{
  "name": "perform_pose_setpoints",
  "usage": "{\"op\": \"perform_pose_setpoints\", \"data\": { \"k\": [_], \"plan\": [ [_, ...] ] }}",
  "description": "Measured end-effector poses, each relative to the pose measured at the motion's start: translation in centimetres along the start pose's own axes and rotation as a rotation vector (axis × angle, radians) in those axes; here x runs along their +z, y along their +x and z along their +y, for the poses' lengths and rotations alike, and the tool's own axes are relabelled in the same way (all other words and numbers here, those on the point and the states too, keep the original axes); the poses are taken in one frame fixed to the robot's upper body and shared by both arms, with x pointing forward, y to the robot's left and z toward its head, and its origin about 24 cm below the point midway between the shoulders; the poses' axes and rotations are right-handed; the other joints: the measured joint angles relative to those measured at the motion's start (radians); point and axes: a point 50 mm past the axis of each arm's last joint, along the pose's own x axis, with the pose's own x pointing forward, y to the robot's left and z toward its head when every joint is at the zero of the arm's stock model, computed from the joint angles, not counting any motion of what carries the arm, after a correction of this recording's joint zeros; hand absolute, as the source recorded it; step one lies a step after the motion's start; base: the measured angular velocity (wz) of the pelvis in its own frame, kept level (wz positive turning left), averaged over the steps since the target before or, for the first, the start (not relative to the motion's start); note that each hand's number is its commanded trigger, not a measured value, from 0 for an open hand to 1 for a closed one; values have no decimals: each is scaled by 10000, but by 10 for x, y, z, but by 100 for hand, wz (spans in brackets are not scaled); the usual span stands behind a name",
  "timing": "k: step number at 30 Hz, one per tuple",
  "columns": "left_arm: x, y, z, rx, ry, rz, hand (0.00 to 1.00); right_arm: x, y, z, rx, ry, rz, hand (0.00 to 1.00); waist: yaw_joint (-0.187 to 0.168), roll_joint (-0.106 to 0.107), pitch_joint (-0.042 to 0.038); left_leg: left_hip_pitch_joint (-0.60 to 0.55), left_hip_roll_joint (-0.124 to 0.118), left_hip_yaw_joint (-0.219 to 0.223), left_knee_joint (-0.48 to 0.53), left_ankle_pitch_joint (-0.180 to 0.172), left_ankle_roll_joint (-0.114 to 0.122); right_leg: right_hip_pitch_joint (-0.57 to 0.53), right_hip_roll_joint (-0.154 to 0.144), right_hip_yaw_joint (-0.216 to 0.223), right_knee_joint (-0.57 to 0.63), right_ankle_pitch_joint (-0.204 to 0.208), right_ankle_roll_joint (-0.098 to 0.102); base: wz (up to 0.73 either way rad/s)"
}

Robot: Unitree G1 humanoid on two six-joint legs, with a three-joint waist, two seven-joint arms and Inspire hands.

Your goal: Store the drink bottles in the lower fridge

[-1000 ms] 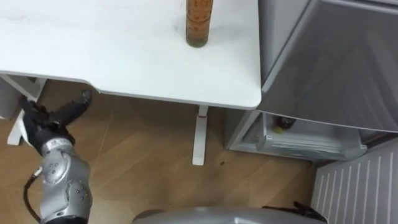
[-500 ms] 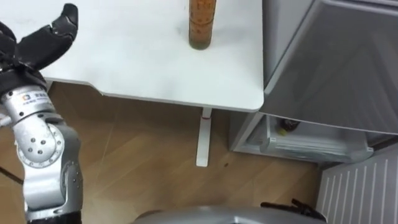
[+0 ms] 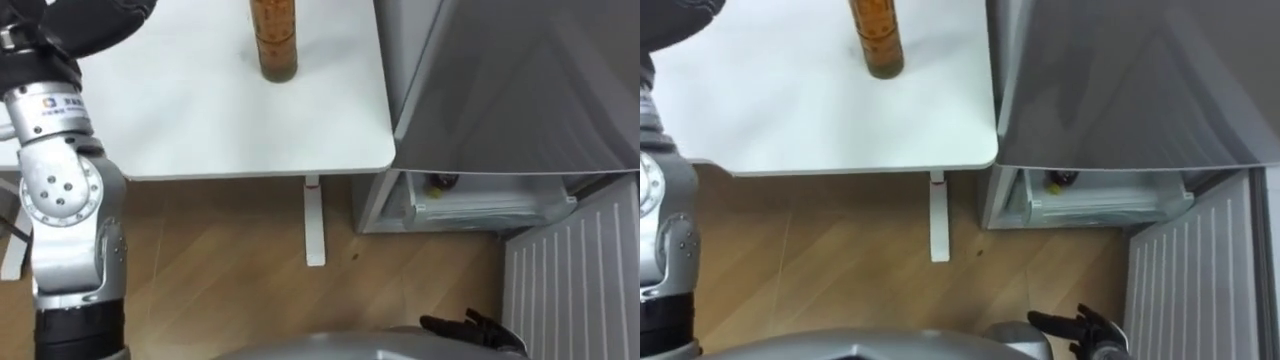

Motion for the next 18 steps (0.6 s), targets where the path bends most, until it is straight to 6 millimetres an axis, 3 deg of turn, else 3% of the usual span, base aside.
{"op": "perform_pose_setpoints", "data": {
  "k": [7, 13, 18],
  "plan": [
    [-10, 8, -2, -455, 105, 422, 0, 0, 0, 0, 89, 52, 31, 0, -275, -35, -15, 155, 26, 509, -13, 0, 0, -122, 82, 488, 129, 6, -8, -22],
    [-42, 9, -7, -359, -875, 2015, 0, 1, 1, 2, 127, 109, 203, 0, -526, -121, 5, 275, 54, 677, -19, 0, 0, -137, 156, 747, 256, -1, -22, -13],
    [-53, 6, -13, -747, -934, 2629, 0, -4, 0, 0, 83, 113, 447, 0, -728, -246, -28, 320, 45, 752, -22, -1, 0, -141, 166, 849, 282, 3, -26, -5]
  ]
}}
